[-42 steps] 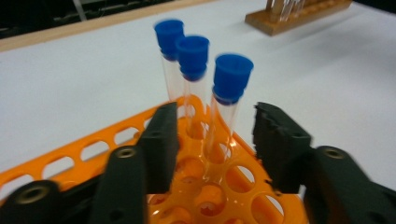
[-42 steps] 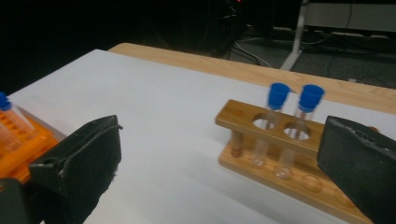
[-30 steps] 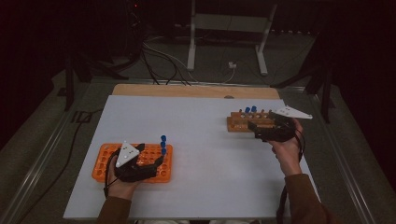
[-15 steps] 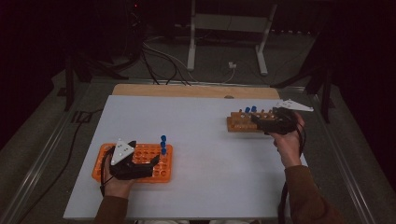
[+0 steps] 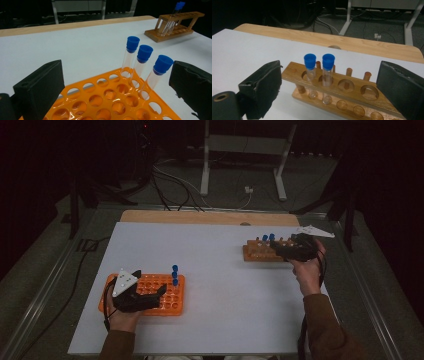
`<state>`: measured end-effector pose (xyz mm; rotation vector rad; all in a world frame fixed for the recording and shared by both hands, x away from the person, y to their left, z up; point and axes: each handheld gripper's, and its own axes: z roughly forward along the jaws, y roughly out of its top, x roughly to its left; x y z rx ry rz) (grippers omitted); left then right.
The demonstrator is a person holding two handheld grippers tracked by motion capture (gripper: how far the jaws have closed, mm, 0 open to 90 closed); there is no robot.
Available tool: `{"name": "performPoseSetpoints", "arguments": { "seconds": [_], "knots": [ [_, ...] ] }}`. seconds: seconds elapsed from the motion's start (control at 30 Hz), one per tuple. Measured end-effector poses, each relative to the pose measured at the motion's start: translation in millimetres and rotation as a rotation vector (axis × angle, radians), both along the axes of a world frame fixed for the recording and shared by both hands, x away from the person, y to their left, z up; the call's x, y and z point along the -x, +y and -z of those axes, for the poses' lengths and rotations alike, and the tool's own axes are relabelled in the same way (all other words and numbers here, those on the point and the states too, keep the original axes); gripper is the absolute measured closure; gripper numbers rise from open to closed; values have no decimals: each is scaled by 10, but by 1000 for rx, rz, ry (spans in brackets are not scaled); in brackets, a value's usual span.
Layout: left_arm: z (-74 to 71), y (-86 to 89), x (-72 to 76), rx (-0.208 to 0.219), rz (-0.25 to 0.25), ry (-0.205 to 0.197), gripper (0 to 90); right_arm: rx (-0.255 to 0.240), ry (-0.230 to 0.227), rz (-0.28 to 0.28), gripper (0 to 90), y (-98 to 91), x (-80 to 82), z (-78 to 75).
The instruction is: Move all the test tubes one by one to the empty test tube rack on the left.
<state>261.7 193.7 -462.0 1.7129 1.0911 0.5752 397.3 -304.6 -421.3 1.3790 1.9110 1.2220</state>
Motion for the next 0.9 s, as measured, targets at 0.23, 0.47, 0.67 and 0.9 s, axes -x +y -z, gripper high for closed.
{"name": "performPoseSetpoints", "arguments": {
  "seconds": [0.23,0.47,0.67,0.9],
  "knots": [
    [5,-12,4,-7,-7,-3,4,14,27,25,168,-13,-84,104],
    [9,-5,3,-7,-14,-3,4,39,35,24,494,4,-151,211],
    [11,-9,4,-10,-15,-1,4,76,38,3,606,76,-191,271],
    [14,-8,6,-9,-17,-1,4,72,59,2,662,141,-253,349]
  ]
}}
